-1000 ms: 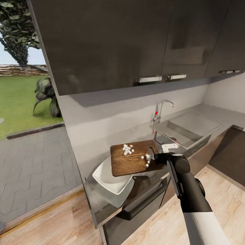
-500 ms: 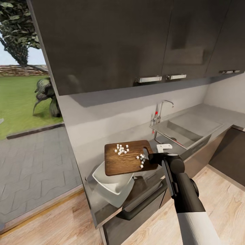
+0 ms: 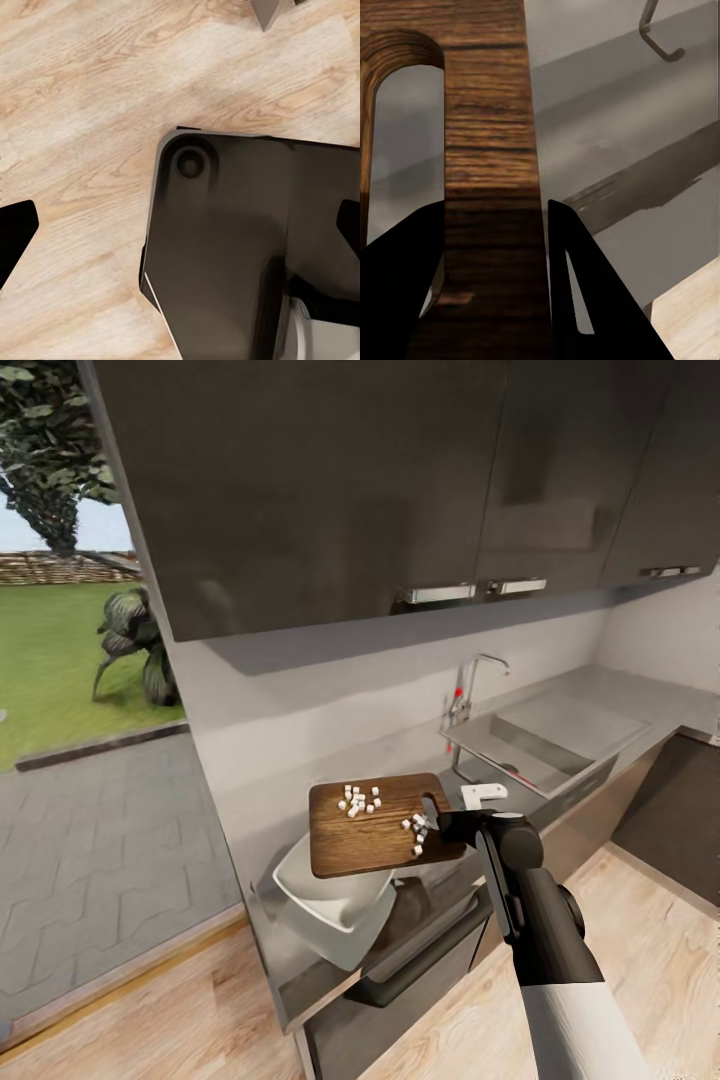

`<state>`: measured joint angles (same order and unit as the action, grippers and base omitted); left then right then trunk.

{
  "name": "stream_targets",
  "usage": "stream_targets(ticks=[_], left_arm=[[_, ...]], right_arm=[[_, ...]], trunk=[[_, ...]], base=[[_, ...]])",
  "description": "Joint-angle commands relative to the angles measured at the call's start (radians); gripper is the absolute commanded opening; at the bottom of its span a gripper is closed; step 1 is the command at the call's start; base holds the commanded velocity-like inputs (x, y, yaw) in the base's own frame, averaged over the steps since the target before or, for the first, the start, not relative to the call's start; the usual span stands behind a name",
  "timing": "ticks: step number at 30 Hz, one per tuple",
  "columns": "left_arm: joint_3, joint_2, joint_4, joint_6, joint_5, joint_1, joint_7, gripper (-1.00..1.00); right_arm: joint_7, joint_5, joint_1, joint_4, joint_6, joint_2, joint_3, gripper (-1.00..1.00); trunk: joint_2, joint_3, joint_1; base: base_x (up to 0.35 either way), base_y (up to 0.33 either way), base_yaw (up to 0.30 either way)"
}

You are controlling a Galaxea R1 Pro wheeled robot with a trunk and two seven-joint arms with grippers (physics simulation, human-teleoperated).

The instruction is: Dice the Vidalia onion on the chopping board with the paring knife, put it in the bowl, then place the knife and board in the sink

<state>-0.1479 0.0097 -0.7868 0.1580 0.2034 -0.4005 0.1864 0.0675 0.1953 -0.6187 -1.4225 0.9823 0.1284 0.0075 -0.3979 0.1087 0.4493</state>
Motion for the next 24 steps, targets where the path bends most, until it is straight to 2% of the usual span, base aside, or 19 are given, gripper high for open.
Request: stream_targets(ticks=[1, 10, 24], left_arm=[[-0.005, 0.001, -0.001, 0.003, 0.008, 0.0, 0.007, 1.0], [-0.005, 0.001, 0.0, 0.003, 0.008, 0.0, 0.007, 1.0], [-0.005, -0.001, 0.0, 0.003, 0.008, 0.0, 0.007, 1.0]], right_arm=[[0.007, 0.009, -0.001, 0.0, 0.004, 0.0, 0.0, -1.0], [0.006, 0.01, -0.001, 0.0, 0.006, -0.001, 0.0, -1.0], [0.005, 0.01, -0.001, 0.023, 0.006, 0.0, 0.001, -1.0]], trunk=[[-0.002, 0.001, 0.001], [-0.002, -0.005, 0.001], [-0.002, -0.013, 0.001]], base=[[0.0, 0.147, -0.11], [0.0, 0.163, -0.14], [0.0, 0.01, -0.138]])
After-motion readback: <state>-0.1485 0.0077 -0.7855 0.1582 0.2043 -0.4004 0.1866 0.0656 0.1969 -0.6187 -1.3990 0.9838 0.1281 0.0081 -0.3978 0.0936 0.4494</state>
